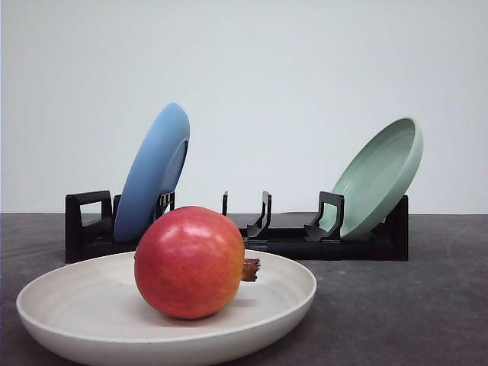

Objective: Place pomegranate in white plate

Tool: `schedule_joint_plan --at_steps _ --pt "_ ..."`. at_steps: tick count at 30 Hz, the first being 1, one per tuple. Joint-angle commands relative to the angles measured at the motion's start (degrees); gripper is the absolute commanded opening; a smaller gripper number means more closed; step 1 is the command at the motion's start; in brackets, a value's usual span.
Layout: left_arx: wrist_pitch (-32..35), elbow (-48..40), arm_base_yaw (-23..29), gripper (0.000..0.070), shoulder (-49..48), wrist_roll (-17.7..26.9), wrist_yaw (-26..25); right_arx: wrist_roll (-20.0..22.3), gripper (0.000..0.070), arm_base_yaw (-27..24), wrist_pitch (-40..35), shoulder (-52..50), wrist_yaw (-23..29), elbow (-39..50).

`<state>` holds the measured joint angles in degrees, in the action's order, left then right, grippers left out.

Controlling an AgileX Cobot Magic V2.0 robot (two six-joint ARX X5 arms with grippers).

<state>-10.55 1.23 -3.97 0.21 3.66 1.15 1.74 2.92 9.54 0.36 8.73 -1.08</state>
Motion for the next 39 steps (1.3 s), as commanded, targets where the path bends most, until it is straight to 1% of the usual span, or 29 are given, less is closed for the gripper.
schedule_joint_plan --at_steps 1,39 --pt "-0.15 -0.55 0.04 0.0 -0.04 0.79 0.02 0.17 0.0006 -0.07 -0.5 -0.15 -0.09 0.44" --pt "-0.15 -0.55 0.04 0.0 -0.04 0.79 0.02 0.17 0.0006 -0.07 -0.48 -0.15 -0.09 0.44"
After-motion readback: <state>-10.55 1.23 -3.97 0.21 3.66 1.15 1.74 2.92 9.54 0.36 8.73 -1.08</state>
